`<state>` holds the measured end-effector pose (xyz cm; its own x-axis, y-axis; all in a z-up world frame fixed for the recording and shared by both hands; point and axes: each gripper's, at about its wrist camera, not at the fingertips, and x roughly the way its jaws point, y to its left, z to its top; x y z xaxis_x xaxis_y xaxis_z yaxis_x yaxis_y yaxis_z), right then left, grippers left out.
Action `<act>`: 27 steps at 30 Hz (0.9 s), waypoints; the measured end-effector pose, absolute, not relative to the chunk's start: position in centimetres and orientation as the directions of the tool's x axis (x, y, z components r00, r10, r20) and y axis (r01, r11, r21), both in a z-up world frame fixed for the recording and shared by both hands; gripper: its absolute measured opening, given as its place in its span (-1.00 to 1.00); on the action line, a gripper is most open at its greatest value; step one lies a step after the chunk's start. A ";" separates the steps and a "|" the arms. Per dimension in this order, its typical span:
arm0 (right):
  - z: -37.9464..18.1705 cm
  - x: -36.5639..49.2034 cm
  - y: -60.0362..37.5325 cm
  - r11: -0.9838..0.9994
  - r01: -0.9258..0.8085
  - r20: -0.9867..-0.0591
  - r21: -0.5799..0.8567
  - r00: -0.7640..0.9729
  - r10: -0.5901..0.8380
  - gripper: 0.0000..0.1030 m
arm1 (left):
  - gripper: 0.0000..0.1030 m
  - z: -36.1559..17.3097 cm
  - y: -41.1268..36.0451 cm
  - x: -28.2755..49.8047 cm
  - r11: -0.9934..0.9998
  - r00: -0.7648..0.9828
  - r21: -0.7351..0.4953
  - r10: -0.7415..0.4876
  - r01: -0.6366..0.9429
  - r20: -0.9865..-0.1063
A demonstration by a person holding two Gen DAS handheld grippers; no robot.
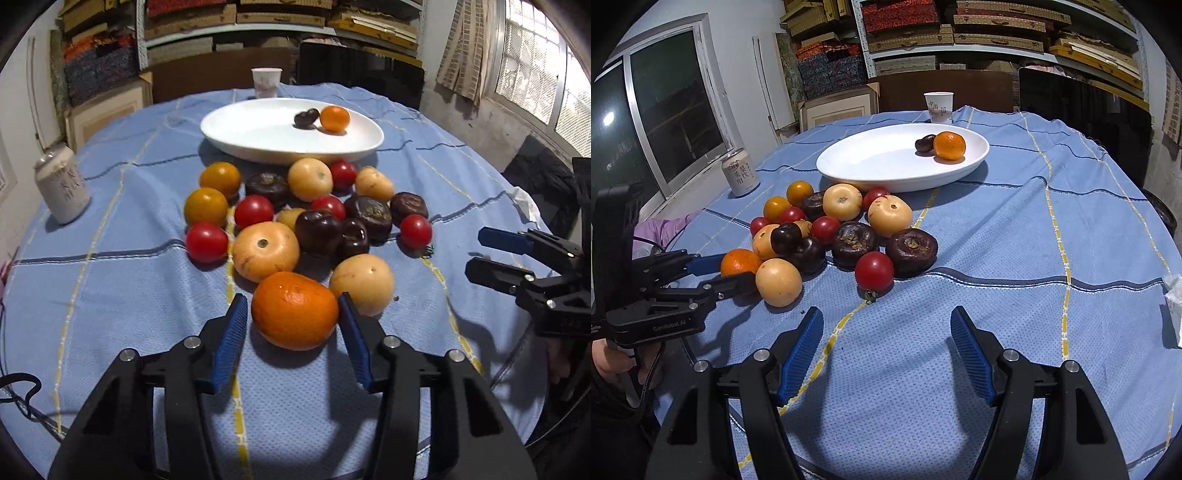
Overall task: Organize fruits
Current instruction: 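Withdraw both open tools from the plate back over the fruits, then grasp a large mandarin with the left tool while the right tool grasps a red tomato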
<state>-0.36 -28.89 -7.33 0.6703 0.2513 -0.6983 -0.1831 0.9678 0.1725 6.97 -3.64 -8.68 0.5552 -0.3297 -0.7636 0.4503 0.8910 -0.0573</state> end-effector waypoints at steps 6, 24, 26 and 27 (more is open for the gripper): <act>-7.4 -0.4 -28.8 0.969 -0.183 -0.698 0.167 0.672 0.247 0.40 | 0.41 -9.0 -2.7 8.0 0.897 0.519 -0.149 -0.369 0.416 -0.771; -7.4 2.2 -28.0 0.975 -0.137 -0.762 0.176 0.609 0.223 0.40 | -0.14 -7.4 -0.9 6.1 0.899 0.626 -0.178 -0.410 0.399 -0.663; -7.2 3.2 -27.4 0.978 -0.125 -0.769 0.168 0.604 0.209 0.38 | -0.14 -7.3 -0.9 6.1 0.898 0.625 -0.182 -0.413 0.400 -0.663; -7.3 3.6 -27.1 0.979 -0.121 -0.776 0.162 0.598 0.202 0.33 | -0.14 -7.3 -0.9 6.1 0.898 0.625 -0.181 -0.413 0.402 -0.662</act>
<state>3.57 -27.09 -7.31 0.5977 0.2022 -0.7758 -0.1214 0.9793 0.1617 6.07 -0.86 -7.30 0.6250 -0.4133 -0.6622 0.4018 0.8976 -0.1810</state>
